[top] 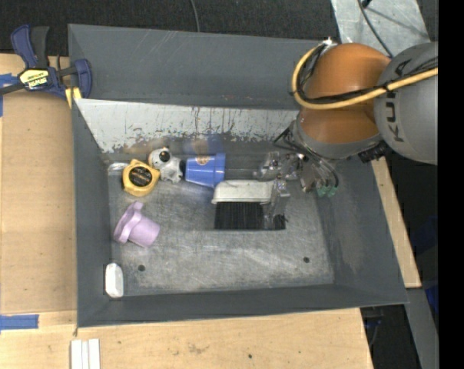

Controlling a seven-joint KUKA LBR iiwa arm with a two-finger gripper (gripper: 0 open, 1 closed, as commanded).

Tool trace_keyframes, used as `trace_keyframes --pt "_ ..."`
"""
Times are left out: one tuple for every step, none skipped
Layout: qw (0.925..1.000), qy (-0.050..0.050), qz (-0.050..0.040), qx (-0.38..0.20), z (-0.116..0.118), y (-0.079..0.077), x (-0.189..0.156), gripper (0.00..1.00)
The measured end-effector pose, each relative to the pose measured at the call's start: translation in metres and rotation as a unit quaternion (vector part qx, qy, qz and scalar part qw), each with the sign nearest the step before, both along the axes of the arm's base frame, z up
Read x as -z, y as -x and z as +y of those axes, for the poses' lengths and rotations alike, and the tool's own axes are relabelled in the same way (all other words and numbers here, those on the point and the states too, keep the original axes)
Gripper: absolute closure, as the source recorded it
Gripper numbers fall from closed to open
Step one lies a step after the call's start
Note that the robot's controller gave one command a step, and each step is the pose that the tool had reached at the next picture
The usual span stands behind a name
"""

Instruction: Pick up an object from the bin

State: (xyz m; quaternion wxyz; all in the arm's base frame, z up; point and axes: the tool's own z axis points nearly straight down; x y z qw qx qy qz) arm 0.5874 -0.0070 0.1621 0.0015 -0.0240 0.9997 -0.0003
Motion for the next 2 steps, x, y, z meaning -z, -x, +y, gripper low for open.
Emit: trace_keyframes --pt "1.0000 0.000 0.0001 -0.001 0.000 0.002 0.009 1.00" --pt "1.0000 0.000 0.0021 -0.007 -0.001 0.001 -0.013 1.00"
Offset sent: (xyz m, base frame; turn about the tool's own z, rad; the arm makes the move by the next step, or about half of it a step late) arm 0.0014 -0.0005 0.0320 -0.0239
